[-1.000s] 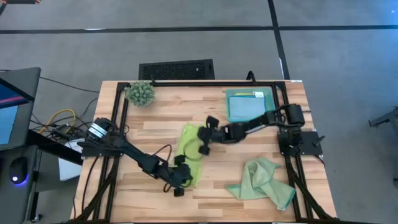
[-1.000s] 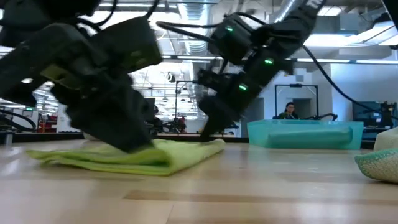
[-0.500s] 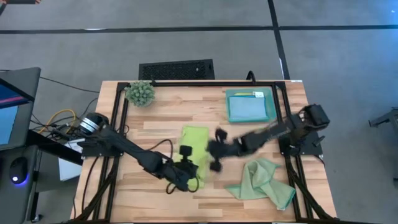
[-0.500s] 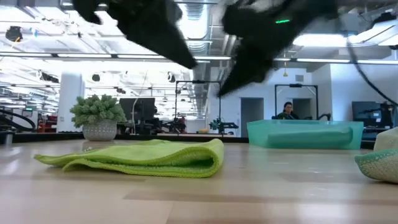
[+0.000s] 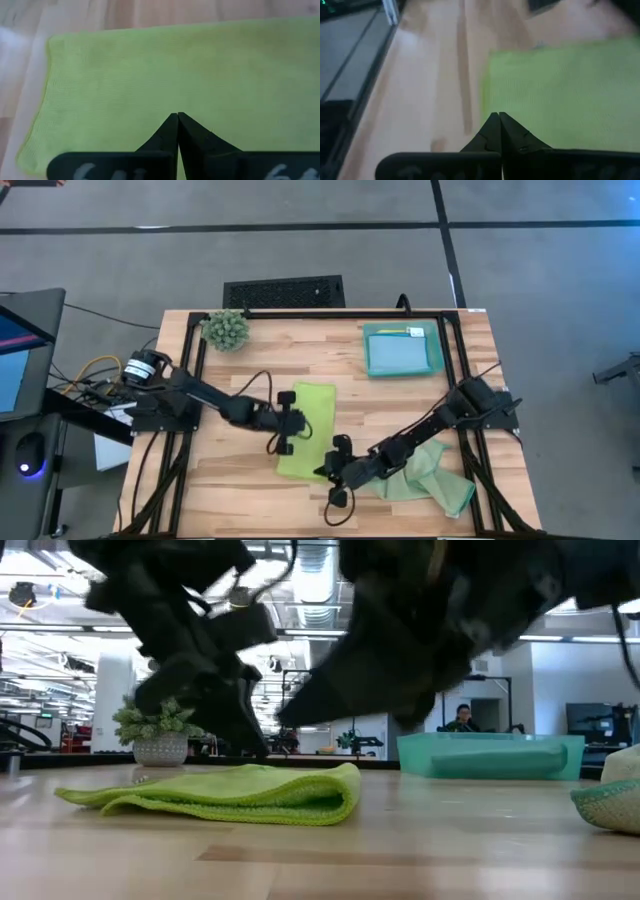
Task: Fold microfiber towels
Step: Fold the green microfiber cloth
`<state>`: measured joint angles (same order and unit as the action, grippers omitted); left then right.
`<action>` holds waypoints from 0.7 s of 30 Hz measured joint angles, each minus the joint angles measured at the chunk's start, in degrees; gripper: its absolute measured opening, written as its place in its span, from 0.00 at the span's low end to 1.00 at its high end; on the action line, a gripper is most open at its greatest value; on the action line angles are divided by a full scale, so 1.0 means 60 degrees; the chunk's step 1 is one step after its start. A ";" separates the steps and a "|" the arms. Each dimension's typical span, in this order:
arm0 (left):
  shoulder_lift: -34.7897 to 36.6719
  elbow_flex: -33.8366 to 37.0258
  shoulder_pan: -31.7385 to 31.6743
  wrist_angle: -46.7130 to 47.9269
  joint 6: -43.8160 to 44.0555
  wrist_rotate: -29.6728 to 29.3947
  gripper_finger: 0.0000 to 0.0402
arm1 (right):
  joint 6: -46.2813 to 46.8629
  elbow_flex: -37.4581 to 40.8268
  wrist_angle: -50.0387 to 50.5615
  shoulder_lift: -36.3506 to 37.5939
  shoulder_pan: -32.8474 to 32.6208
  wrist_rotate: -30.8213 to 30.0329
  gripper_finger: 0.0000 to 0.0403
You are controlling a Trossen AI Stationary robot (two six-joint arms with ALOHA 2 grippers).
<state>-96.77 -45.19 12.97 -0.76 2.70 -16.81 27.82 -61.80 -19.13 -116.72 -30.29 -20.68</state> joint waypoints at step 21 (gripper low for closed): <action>-0.0487 -0.0046 -0.0101 0.0649 0.1615 0.1717 0.00 | 0.0456 0.0053 0.6636 0.1131 0.0559 0.0394 0.02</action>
<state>-99.69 -45.46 12.36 3.13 12.39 -6.51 30.56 -61.48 20.68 -109.93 -26.93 -18.32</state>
